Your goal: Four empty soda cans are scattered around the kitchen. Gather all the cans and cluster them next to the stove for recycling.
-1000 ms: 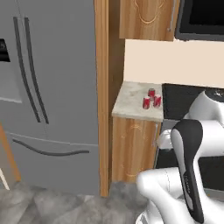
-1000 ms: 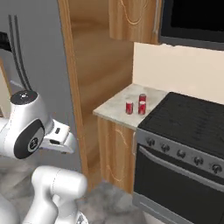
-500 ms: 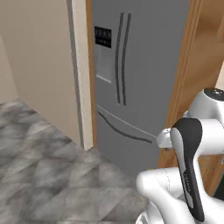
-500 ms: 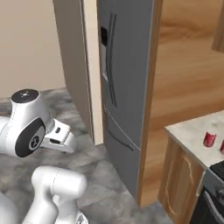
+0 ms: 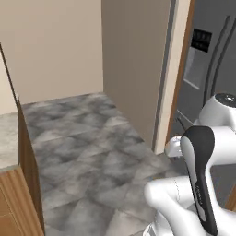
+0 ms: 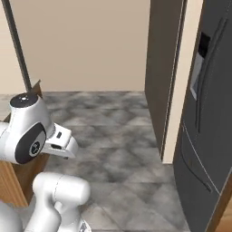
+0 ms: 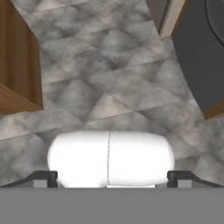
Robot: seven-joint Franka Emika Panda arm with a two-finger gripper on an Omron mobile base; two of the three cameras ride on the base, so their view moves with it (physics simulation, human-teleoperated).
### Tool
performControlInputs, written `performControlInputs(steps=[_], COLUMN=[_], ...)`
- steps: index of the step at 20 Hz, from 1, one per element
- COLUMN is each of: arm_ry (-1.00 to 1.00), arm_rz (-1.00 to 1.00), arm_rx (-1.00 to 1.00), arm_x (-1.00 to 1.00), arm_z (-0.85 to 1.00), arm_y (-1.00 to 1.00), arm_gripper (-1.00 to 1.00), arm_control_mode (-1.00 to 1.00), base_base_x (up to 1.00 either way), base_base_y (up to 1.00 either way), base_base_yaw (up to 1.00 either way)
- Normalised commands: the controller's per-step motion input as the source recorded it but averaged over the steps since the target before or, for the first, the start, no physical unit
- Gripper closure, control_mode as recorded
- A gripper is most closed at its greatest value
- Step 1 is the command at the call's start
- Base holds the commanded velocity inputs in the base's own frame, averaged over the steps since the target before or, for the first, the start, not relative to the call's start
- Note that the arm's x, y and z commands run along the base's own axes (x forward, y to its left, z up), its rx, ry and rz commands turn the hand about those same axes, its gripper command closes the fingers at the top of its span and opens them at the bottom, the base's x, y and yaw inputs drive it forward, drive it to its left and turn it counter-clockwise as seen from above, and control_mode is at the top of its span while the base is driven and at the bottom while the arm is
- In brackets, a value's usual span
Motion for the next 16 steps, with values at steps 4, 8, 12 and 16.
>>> performControlInputs(steps=[4, 8, 12, 16], arm_ry=[0.00, 0.00, 0.00, 0.00], arm_rz=[0.00, 0.00, 0.00, 0.00], arm_rx=[0.00, 0.00, 0.00, 0.00], arm_x=[0.00, 0.00, 0.00, 0.00], arm_z=[0.00, 0.00, 0.00, 0.00], arm_y=[0.00, 0.00, 0.00, 0.00], arm_gripper=[-1.00, -1.00, -1.00, -1.00], arm_control_mode=[1.00, 1.00, 1.00, 1.00], base_base_x=[0.88, 1.00, 1.00, 1.00], base_base_y=[0.02, -0.02, -0.17, 0.00], base_base_yaw=[0.47, 0.21, 0.05, 0.04])
